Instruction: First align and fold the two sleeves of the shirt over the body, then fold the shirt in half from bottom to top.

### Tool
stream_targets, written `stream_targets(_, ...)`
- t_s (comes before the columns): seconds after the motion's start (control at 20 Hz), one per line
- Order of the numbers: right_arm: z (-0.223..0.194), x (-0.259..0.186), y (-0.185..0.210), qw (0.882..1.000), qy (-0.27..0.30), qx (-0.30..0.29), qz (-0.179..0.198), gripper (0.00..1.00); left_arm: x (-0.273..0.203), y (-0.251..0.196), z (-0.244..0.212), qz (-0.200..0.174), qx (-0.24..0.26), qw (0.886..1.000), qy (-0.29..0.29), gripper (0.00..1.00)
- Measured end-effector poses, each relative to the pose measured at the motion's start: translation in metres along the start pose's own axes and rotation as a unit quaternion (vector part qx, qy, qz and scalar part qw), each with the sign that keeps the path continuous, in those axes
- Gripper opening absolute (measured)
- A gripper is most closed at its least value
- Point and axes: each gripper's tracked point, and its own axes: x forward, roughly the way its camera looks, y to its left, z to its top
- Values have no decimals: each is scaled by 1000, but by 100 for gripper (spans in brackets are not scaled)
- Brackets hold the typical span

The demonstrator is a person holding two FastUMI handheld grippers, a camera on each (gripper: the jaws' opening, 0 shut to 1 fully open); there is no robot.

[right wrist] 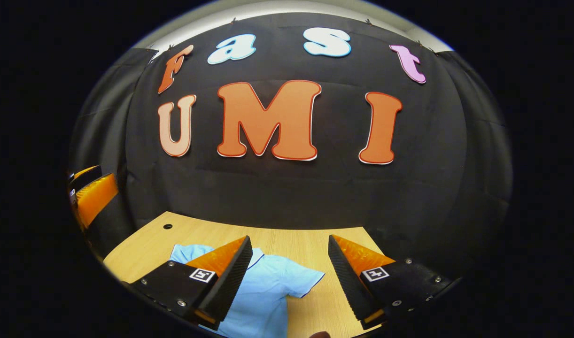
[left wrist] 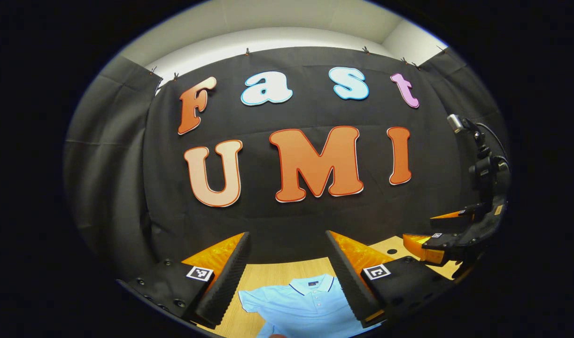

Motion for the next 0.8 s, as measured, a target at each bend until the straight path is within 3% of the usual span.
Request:
stream_targets(0.45, -39, 47, -21, 997, 77, -18, -18, 97, -8, 13, -4, 26, 5, 1000, 3, 100)
stream_targets(0.8, -85, 79, -24, 987, 160, -31, -12, 96, -6, 15, -2, 35, 11, 999, 0, 100)
